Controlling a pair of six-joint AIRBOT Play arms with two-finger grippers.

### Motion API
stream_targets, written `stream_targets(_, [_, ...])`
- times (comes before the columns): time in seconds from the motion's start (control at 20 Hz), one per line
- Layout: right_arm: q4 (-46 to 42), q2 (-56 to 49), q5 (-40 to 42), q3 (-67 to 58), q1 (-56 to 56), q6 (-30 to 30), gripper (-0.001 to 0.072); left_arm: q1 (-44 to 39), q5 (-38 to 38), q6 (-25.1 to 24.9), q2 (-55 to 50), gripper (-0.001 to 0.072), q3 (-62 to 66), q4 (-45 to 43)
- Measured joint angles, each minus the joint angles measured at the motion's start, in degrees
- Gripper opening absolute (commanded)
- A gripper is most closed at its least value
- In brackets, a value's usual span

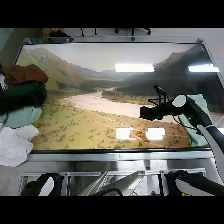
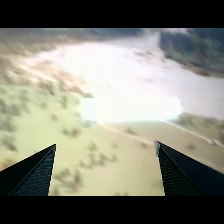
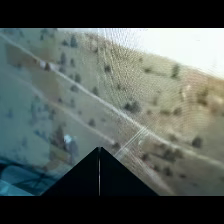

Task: Fold the shirts.

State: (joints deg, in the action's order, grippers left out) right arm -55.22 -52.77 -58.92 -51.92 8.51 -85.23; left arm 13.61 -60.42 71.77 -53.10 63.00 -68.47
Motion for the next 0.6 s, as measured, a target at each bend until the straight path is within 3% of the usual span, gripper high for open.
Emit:
stream_targets(0.3, [-0.02, -0.09, 0.0, 0.0, 0.0, 0.0, 0.0013, 0.24, 9.75, 0.7, -35.12, 0.0711, 30.6, -14.91])
stream_targets(0.45, [-0.02, -0.09, 0.0, 0.0, 0.0, 0.0, 0.0014, 1.9, 10.69, 4.55, -54.14, 0.0711, 48.52, -19.1])
stream_targets(0.6, [0.0, -0.09, 0.0, 0.0, 0.0, 0.0, 0.0014, 4.9, 16.17, 7.58, -65.51, 0.071, 54.9, -19.78])
